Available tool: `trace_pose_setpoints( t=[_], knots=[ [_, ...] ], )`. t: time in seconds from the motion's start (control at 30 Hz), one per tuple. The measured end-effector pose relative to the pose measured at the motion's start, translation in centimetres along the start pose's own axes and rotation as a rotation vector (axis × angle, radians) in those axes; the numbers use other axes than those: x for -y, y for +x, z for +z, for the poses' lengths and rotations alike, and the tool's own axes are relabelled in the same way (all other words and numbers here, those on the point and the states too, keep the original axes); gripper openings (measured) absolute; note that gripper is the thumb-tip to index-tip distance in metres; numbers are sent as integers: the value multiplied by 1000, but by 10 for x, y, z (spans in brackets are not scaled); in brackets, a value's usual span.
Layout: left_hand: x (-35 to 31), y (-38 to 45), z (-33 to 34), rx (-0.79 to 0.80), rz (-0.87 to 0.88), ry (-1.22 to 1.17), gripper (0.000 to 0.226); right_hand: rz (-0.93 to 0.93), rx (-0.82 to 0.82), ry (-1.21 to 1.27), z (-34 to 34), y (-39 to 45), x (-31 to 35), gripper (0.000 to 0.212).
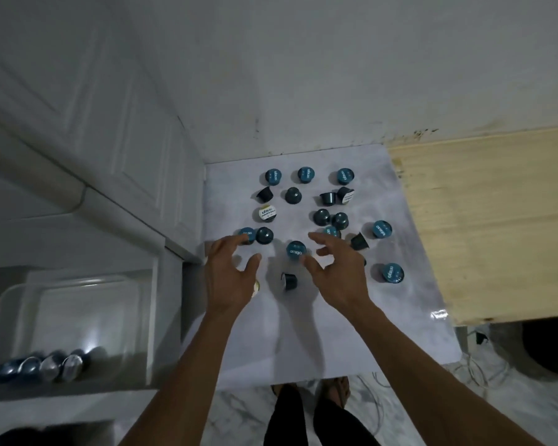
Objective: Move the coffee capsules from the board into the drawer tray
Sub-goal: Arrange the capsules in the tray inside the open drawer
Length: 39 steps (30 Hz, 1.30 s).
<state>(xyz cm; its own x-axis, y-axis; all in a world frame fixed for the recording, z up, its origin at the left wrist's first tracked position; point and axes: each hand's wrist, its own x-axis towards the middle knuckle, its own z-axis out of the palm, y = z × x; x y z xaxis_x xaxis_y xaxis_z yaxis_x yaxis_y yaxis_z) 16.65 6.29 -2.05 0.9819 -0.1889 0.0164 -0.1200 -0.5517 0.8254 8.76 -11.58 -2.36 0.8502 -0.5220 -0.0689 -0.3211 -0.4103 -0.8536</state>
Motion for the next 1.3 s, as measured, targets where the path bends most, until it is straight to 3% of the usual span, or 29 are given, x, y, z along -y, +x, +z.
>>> trace_pose_setpoints(
  t=[0.2,0.33,0.6,0.8,0.93,1.13,1.3],
  knots=[
    [29,29,19,51,-33,48,42,-66,114,-170,23,22,-28,34],
    [46,42,27,43,-4,68,31,-118,152,-236,33,25,-41,36],
    [57,52,39,0,-24,34,28,-261,37,-259,48,29,-52,29],
    [58,50,39,-50,-1,10,25,-246,5,-178,49,27,-57,27],
    [45,39,34,-80,0,-28,19,-163,-3,-77,37,21,-48,25],
    [-2,-9,4,-85,-52,-76,21,-178,-7,6,-6,2,-19,21],
    [-42,-65,-57,-158,41,-62,26,-223,49,86,-29,-33,28,21]
  ],
)
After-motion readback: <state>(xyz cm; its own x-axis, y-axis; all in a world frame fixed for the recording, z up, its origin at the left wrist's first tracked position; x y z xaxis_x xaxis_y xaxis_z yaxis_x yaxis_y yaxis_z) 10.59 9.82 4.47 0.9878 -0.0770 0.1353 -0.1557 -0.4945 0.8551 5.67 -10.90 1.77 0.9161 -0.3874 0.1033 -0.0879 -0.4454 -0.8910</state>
